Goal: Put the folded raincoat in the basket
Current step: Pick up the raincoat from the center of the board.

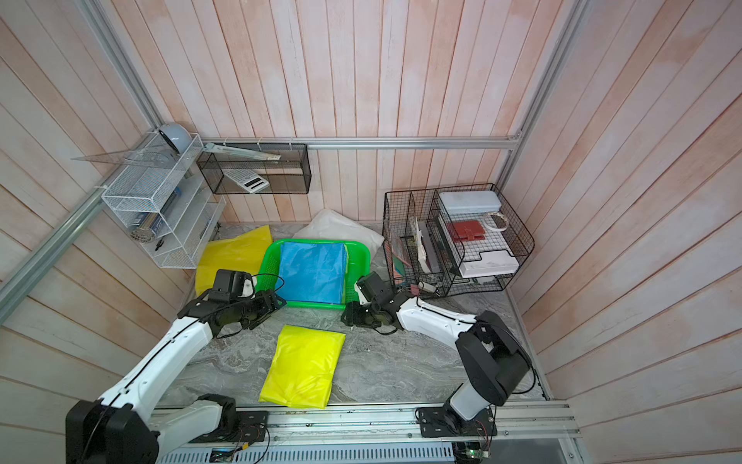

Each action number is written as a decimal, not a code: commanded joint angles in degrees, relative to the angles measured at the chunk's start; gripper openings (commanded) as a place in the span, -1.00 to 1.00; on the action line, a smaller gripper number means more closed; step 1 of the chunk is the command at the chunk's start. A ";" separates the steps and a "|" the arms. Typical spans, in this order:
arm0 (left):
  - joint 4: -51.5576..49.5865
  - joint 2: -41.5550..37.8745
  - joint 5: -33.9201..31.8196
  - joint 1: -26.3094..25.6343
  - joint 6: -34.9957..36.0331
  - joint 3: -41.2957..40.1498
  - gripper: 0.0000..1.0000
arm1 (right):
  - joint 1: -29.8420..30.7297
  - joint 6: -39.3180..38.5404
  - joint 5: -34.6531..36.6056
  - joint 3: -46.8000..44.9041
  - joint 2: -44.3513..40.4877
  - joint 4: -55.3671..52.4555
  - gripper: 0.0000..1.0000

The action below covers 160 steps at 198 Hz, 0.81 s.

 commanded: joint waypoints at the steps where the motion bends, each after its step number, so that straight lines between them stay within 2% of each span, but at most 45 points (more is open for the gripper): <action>1: -5.18 -6.60 0.52 0.07 -3.63 -3.73 0.43 | 2.28 2.93 0.55 -3.26 -4.02 1.84 0.15; 35: -6.79 -13.08 3.85 -0.39 -9.07 -11.90 0.35 | 5.15 6.33 3.31 -8.03 -7.03 5.42 0.18; 57: -2.13 -14.67 7.42 -1.03 -11.84 -16.90 0.26 | 5.90 9.57 2.08 -9.74 -4.55 10.13 0.18; 77: 3.94 -14.51 10.96 -2.59 -13.95 -19.82 -0.05 | 6.80 14.79 -0.44 -12.78 -1.67 19.89 0.18; 100: 10.00 -14.76 14.70 -4.76 -16.10 -22.18 -0.34 | 7.27 16.25 -0.59 -13.45 -0.34 23.24 0.11; 132: 14.09 -15.63 15.50 -7.71 -17.78 -25.50 -0.61 | 7.37 17.47 -0.85 -14.40 -0.06 26.19 -0.10; 160: 20.54 -17.08 16.86 -9.14 -21.59 -30.20 -0.73 | 7.45 18.06 -1.11 -14.64 1.69 25.85 -0.09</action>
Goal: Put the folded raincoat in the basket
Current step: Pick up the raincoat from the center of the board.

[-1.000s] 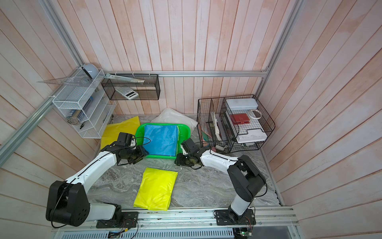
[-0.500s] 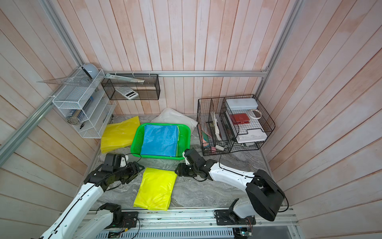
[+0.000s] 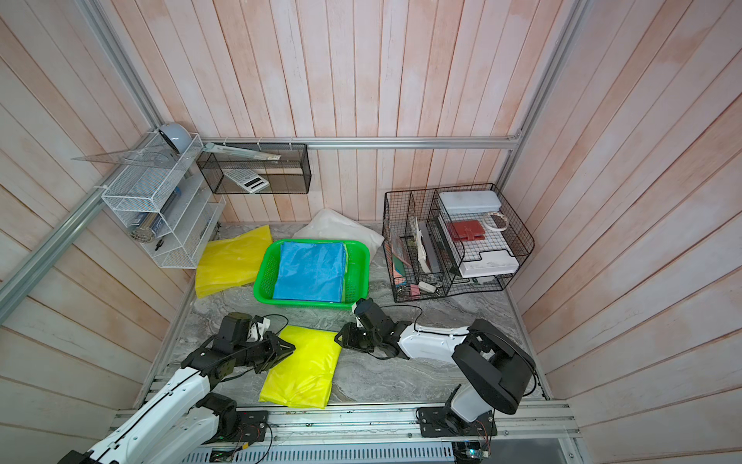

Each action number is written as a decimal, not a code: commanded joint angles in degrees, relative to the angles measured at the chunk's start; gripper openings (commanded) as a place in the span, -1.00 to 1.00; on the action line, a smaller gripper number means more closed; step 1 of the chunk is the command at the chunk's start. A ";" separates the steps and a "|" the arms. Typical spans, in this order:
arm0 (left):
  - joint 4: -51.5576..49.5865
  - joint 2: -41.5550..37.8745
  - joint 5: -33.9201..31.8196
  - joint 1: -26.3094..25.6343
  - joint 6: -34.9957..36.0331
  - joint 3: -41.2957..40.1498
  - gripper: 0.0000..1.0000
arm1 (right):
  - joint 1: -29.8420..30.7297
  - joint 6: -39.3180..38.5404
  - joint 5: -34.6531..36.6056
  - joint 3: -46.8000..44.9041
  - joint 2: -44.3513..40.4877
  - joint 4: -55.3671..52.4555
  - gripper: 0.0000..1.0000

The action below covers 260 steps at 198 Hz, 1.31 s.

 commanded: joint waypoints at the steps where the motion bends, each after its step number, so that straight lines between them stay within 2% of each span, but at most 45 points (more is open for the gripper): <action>1: 8.23 -1.27 2.76 -1.18 -4.21 -3.92 -0.73 | 0.08 1.60 -0.37 -0.36 1.95 3.44 -0.09; 20: 17.63 -0.75 4.03 -3.33 -9.19 -7.40 -0.74 | 0.11 2.60 -0.81 -1.52 3.13 5.65 -0.04; 53: 22.19 3.77 0.07 -8.76 -10.19 -8.80 -0.75 | 0.13 2.62 -1.00 -1.94 5.04 6.91 -0.08; 78: 20.89 7.14 -2.65 -9.92 -9.16 -9.20 -0.82 | 0.06 4.06 -1.59 -2.98 6.18 8.67 -0.06; 116: 13.67 8.03 -8.00 -9.93 -6.36 -8.88 -0.82 | 0.10 4.37 0.62 -5.50 6.00 10.15 0.15; 146: 14.00 12.14 -8.87 -9.92 -5.13 -9.34 -0.82 | 0.08 5.23 -1.49 -4.95 9.66 12.93 0.14; 188: 14.65 14.60 -9.53 -9.92 -4.20 -9.31 -0.81 | 0.05 11.28 -3.82 -6.94 16.13 25.44 -0.07; 217: 13.70 13.74 -9.68 -9.91 -3.78 -9.03 -0.81 | 0.12 13.37 -3.66 -7.61 18.41 28.90 -0.22; 260: 13.25 13.91 -9.92 -9.86 -3.41 -9.12 -0.81 | 0.05 14.03 -3.02 -8.32 19.40 31.31 -0.77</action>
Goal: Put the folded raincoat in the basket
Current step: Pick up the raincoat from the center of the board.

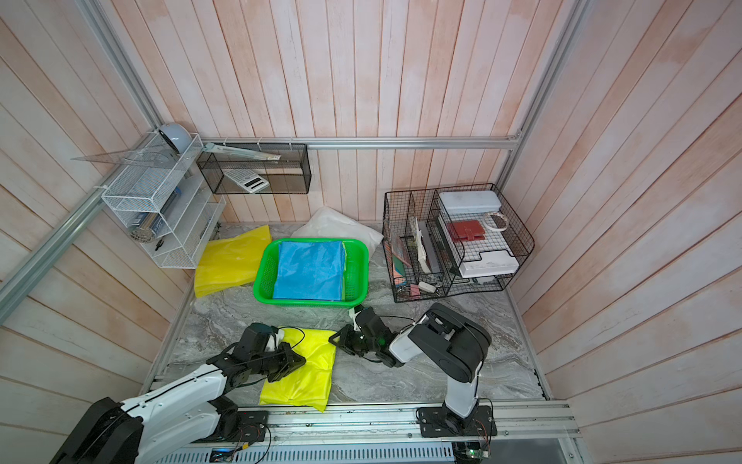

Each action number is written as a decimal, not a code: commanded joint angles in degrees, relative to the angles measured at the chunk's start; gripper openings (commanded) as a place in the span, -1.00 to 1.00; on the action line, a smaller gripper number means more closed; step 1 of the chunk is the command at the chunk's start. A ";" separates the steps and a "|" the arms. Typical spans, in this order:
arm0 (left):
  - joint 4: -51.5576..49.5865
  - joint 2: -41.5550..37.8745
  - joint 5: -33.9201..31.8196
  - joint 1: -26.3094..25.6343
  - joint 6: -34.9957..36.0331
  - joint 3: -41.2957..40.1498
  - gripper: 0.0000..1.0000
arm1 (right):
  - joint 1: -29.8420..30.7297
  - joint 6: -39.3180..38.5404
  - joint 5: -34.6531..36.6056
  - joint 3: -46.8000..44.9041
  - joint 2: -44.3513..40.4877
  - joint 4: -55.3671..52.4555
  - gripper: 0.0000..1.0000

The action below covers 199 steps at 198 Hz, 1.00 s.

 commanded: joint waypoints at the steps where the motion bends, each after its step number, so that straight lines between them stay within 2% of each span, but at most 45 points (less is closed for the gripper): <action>1: -6.40 1.07 -4.61 -0.10 1.39 -1.20 -0.80 | 0.16 0.88 1.04 -1.82 2.23 -3.36 -0.79; 15: -6.50 0.53 -4.65 -0.13 1.39 -1.05 -0.61 | 0.16 0.67 1.60 -2.05 1.41 -3.57 -1.00; 46: -9.18 -4.02 -4.71 -0.13 1.33 1.11 0.05 | 0.11 -1.20 6.06 -3.23 -4.55 -9.73 -1.00; 66: -12.05 -8.68 -4.55 -0.12 1.56 3.00 0.24 | -0.53 -3.20 9.67 -4.57 -10.31 -16.23 -1.00; 97: -17.08 -13.38 -5.07 -0.09 2.70 4.43 0.26 | -3.21 -5.07 15.11 -6.65 -19.56 -28.35 -1.00; 125: -18.93 -14.06 -6.45 -0.06 3.09 3.84 0.27 | -8.19 -7.29 14.59 -8.06 -24.22 -35.86 -1.00; 157: -15.30 -13.15 -4.79 -0.09 1.94 1.10 0.43 | -12.74 -9.01 13.02 -9.94 -26.88 -38.89 -1.00; 199: -3.96 -8.32 0.90 -0.53 -0.49 -2.97 0.45 | -12.94 -9.39 12.53 -9.69 -27.08 -39.17 -1.00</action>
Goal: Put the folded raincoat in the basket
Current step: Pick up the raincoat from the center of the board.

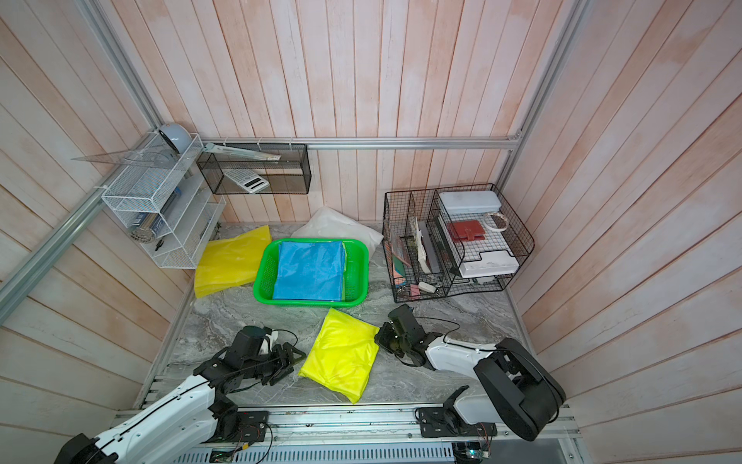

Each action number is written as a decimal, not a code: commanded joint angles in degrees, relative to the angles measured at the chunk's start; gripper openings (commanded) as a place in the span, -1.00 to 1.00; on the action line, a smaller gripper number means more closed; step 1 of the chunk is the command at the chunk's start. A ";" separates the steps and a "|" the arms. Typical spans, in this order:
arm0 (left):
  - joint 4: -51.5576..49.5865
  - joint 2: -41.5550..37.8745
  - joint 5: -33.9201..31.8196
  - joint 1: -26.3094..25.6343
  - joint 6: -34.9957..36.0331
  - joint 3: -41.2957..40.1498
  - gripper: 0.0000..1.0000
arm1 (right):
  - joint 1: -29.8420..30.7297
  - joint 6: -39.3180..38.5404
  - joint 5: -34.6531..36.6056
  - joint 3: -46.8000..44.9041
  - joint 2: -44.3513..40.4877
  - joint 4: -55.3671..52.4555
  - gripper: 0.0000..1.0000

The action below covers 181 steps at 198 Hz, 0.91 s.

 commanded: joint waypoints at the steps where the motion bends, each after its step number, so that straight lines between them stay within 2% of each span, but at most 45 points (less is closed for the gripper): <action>1: 5.33 2.73 2.68 -0.34 -1.24 -3.17 0.45 | -0.24 -1.33 0.75 -0.86 0.54 -5.15 -1.00; 29: 9.39 5.80 4.10 -0.83 -1.97 -4.58 0.47 | -0.20 -0.45 0.47 -1.25 1.05 -4.07 -1.00; 62: 11.67 7.11 5.53 -1.92 -3.23 -5.50 0.38 | -0.19 -0.09 0.33 -0.93 1.49 -3.60 -1.00; 98: 11.11 5.00 5.17 -3.32 -4.64 -5.23 0.08 | -0.18 0.00 -0.11 -0.40 2.42 -3.44 -1.00; 116: 12.80 4.55 5.54 -3.43 -6.14 -5.63 0.03 | 0.05 0.17 -0.11 -0.54 2.53 -3.12 -1.00; 162: 17.24 6.89 6.47 -3.67 -7.44 -5.75 -0.26 | 0.12 0.26 0.01 -0.49 1.83 -3.51 -1.00; 181: 19.85 7.57 7.09 -3.87 -8.52 -5.61 -0.45 | 0.14 0.17 0.05 -0.32 1.67 -3.78 -1.00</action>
